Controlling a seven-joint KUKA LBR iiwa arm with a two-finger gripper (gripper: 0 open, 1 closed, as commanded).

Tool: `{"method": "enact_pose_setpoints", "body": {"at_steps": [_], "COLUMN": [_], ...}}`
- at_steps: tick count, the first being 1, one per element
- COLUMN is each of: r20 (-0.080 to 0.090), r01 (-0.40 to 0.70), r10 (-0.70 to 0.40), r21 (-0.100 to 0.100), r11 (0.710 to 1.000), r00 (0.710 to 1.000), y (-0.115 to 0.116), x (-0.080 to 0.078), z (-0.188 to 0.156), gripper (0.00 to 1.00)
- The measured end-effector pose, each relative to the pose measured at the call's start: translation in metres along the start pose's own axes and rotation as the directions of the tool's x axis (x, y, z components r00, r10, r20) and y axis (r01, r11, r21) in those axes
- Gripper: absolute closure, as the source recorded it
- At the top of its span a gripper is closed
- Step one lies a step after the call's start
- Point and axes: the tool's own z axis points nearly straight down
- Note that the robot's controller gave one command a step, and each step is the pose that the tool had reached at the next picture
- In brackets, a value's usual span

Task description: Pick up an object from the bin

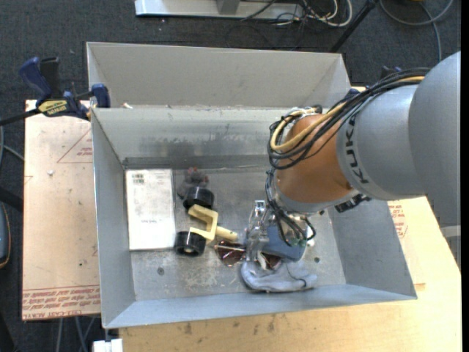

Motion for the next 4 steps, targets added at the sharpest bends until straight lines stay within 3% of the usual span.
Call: {"method": "enact_pose_setpoints", "body": {"at_steps": [1,2,3,4], "r20": [-0.017,-0.009,-0.021,-0.017], "r01": [-0.033,0.051,-0.011,-0.021], "r10": [0.033,-0.051,0.012,0.021], "r21": [0.004,0.004,0.005,0.005], "r11": [0.999,0.999,1.0,1.0], "r00": [0.999,0.999,1.0,1.0], "y": [-0.012,-0.049,-0.048,-0.056], "x": [0.013,0.014,0.038,0.043], "z": [-0.037,-0.068,-0.121,-0.187], "gripper": [1.0,1.0,1.0,1.0]}}
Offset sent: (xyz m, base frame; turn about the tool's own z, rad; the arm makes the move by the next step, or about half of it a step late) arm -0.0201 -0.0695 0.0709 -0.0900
